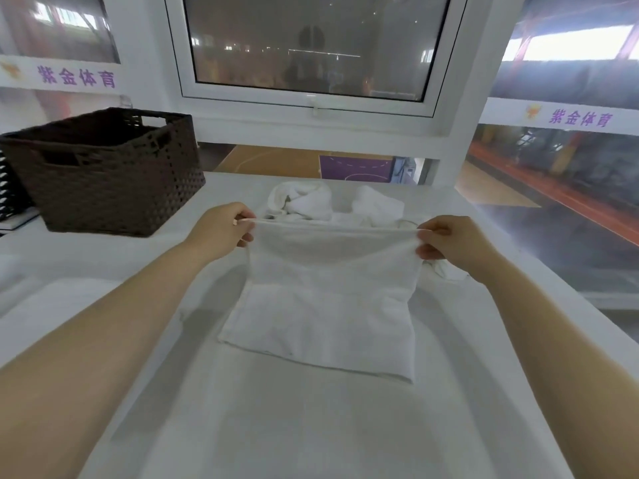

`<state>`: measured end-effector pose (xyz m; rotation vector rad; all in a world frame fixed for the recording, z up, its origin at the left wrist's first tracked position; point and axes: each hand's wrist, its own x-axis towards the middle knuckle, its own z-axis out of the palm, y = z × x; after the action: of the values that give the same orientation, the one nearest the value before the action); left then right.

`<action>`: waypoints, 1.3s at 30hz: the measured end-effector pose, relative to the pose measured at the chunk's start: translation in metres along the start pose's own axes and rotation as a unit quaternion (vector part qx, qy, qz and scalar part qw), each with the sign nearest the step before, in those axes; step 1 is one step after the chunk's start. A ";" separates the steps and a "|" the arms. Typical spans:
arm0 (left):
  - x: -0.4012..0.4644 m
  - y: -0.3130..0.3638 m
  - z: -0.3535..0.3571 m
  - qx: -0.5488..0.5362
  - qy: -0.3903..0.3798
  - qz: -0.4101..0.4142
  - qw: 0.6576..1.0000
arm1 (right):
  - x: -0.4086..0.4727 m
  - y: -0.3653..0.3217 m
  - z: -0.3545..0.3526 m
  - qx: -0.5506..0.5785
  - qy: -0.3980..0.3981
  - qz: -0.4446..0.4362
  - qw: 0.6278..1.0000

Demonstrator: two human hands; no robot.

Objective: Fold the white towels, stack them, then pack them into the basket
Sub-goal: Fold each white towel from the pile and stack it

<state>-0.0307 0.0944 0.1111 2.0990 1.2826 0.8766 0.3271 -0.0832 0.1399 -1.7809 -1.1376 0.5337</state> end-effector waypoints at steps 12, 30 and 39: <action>-0.110 -0.059 0.055 -0.093 0.012 -0.072 0.993 | -0.102 0.070 0.053 0.127 -0.052 0.021 0.990; -0.151 -0.083 0.058 0.136 -0.069 0.094 0.984 | -0.145 0.118 0.070 -0.151 -0.054 -0.102 0.982; -0.153 -0.093 0.060 0.178 -0.021 0.106 0.978 | -0.146 0.118 0.062 -0.229 -0.099 -0.131 0.959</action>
<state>-0.0907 -0.0119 -0.0337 2.5588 1.2857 0.7228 0.2664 -0.1976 -0.0090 -1.9456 -1.7189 0.3076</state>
